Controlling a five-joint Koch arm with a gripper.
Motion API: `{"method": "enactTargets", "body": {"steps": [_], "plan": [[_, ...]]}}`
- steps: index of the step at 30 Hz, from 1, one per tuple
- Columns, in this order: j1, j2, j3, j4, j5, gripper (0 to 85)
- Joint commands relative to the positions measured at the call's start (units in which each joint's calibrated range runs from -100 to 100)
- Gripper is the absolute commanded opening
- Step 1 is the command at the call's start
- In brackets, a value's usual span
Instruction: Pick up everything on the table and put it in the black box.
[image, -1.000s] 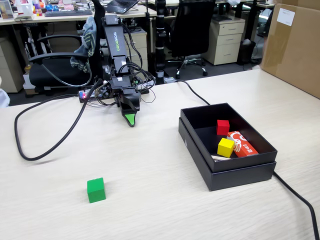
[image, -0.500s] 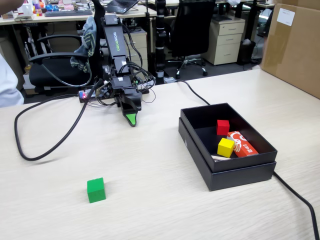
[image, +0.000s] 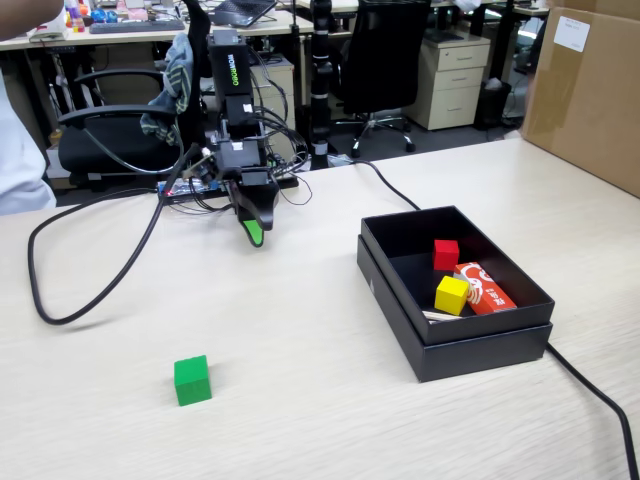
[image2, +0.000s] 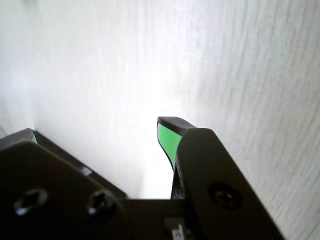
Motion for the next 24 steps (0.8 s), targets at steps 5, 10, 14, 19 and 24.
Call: {"method": "enactTargets", "body": {"steps": [5,10,14,19,24], "plan": [[-2.7,13.5,23.4,-15.9,0.4,47.6],[-4.4,27.0,41.5,-25.9,0.4,47.5],[-5.4,40.4,55.8,-30.4,0.2,47.5],[-6.5,57.9,73.5,-30.8,-0.2,47.3],[-7.6,75.6,87.8,-30.8,-0.8,47.3]]}}
